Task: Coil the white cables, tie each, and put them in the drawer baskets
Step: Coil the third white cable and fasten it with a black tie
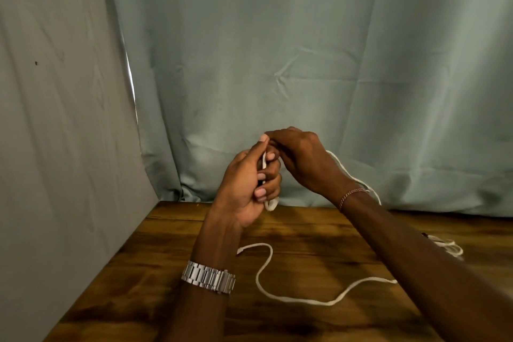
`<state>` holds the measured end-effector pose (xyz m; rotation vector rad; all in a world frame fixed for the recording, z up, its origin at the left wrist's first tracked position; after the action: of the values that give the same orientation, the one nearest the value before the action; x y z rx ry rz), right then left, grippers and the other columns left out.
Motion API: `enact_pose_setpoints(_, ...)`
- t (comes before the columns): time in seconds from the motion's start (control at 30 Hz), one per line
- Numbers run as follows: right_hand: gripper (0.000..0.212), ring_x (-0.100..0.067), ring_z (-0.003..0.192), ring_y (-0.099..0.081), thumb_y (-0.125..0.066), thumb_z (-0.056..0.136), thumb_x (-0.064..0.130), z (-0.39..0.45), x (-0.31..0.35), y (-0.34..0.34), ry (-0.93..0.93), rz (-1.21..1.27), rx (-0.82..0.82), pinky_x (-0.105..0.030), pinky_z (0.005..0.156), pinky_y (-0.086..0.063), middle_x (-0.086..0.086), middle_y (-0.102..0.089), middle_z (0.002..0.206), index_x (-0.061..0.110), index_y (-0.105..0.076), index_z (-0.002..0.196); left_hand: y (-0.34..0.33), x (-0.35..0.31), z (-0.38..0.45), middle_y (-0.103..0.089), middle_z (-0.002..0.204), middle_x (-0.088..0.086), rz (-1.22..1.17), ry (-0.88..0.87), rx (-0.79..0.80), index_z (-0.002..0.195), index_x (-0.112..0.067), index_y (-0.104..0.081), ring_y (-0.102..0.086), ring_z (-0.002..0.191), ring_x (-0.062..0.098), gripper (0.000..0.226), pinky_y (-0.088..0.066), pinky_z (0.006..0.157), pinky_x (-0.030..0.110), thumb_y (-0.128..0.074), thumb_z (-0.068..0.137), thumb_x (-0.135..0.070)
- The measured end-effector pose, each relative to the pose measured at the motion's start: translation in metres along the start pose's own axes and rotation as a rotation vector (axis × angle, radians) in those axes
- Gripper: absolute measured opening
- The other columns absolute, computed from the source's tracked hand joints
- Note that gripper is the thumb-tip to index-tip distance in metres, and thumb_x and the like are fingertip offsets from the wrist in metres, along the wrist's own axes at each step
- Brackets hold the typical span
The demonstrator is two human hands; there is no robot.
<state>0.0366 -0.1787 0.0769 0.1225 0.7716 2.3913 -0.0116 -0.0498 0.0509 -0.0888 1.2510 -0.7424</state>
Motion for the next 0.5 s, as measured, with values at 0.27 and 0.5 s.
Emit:
enact_pose_setpoints(0.27,0.041,-0.018,0.065,-0.056,-0.038,0.101,0.028,0.019,-0.02,0.002,-0.245,-0.096,-0.16,-0.028,0.066,-0.042,-0.006,-0.075,0.083,0.008,-0.073,0.102,-0.002,-0.002,-0.003,-0.031,0.049,-0.001,0.128,-0.046,0.066,0.078,-0.012,-0.055,-0.03,0.036,0.008,0.032,-0.021,0.041,0.02,-0.055,0.091,-0.041)
enact_pose_setpoints(0.5,0.029,-0.016,0.068,-0.072,-0.048,0.103,0.014,0.034,-0.017,-0.001,-0.42,0.066,-0.285,-0.028,0.07,-0.057,-0.005,-0.076,0.082,0.005,-0.075,0.099,-0.003,0.002,-0.003,-0.046,0.051,0.006,0.17,-0.026,0.128,0.086,-0.006,-0.057,-0.049,0.044,0.014,0.029,-0.047,0.048,0.025,-0.049,0.098,-0.031)
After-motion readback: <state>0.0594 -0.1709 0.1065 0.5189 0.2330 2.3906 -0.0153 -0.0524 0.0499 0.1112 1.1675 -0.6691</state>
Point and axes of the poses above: each hand's wrist, its own z-axis towards the middle knuckle, its own y-axis out of the back of the hand, x = y × z, the point moved 2 cm from there along z, towards the middle knuckle
